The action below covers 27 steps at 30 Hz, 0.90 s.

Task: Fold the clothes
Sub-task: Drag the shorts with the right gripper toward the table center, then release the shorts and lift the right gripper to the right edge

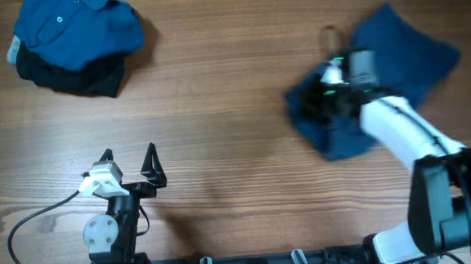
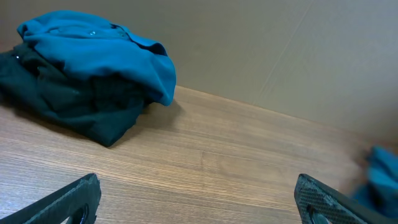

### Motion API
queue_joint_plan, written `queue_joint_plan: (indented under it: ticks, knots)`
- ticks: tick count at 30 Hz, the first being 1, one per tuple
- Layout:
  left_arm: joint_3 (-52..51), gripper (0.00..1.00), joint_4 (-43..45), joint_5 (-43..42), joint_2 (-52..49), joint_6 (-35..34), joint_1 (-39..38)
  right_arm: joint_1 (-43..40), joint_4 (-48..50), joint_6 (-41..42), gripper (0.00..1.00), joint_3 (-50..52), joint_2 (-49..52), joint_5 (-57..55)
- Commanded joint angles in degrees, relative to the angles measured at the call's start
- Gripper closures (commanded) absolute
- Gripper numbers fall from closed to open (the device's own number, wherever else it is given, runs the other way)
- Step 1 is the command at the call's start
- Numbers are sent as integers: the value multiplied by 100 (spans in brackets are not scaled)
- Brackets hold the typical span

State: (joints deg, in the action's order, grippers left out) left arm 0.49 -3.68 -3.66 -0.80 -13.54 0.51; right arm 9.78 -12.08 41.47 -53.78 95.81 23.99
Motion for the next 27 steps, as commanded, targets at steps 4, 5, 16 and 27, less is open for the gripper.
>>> queue_joint_plan:
  ticks: [4,5,16,27]
  knots:
    - [-17,0,-50,74,42,136,39,1714,2050,1766,85,11,42,-164]
    - [-17,0,-50,74,42,136,42,1893,2332,1899,83,11,42,-358]
    - [-17,0,-50,74,42,136,39,2212,3174,1193,49,-46,-31,-758]
    - [-17,0,-50,76,42,136,39,-177,-1384,-1268,35,-1287,-332,-2188]
